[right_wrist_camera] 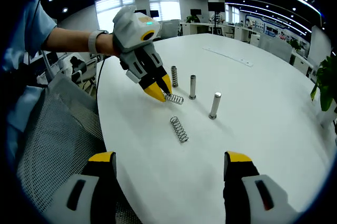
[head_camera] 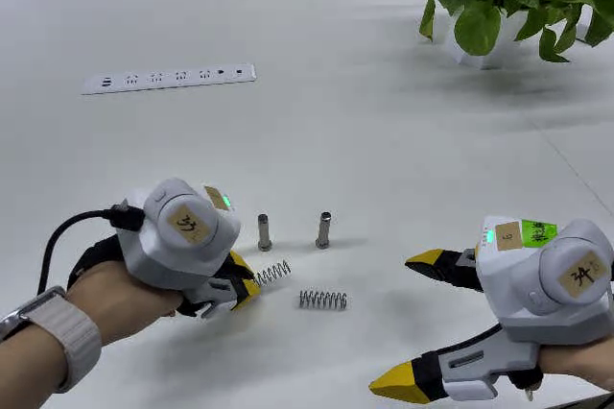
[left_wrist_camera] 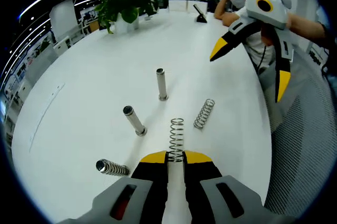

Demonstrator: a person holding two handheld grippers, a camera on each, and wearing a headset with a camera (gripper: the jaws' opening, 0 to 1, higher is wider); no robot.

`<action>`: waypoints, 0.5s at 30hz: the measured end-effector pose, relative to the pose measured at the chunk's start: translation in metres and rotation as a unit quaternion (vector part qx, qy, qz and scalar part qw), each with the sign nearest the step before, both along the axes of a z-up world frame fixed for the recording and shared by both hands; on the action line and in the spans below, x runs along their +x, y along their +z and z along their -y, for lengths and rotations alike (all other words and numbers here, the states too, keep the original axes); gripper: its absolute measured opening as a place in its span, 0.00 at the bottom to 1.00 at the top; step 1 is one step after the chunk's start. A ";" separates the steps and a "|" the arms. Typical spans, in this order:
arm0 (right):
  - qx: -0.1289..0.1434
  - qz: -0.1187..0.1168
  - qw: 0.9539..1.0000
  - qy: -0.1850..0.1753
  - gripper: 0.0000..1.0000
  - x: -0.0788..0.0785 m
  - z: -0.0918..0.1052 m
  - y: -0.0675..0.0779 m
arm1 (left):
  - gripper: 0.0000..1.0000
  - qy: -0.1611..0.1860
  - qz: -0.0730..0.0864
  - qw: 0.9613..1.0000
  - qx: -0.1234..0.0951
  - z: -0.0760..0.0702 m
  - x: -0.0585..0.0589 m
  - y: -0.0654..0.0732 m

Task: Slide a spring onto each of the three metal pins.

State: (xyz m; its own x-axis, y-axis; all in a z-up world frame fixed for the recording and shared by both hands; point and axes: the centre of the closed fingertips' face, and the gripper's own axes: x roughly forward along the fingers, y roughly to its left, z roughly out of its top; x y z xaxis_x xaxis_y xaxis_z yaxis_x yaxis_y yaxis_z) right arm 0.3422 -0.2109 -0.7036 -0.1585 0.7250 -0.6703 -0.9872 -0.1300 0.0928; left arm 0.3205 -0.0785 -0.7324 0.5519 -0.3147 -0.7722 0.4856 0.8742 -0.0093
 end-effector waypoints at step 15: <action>0.011 -0.008 0.999 0.031 0.80 -0.017 -0.023 0.014 | 0.10 0.045 0.093 0.992 -0.072 0.017 -0.027 0.052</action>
State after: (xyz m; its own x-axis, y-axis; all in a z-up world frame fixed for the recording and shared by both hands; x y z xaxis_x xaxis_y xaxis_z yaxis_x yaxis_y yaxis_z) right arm 0.3250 -0.1877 -0.6892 -0.2134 0.7283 -0.6512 -0.9757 -0.1923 0.1046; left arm 0.2931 -0.0950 -0.6800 0.7114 -0.3569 -0.6055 0.4103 0.9103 -0.0545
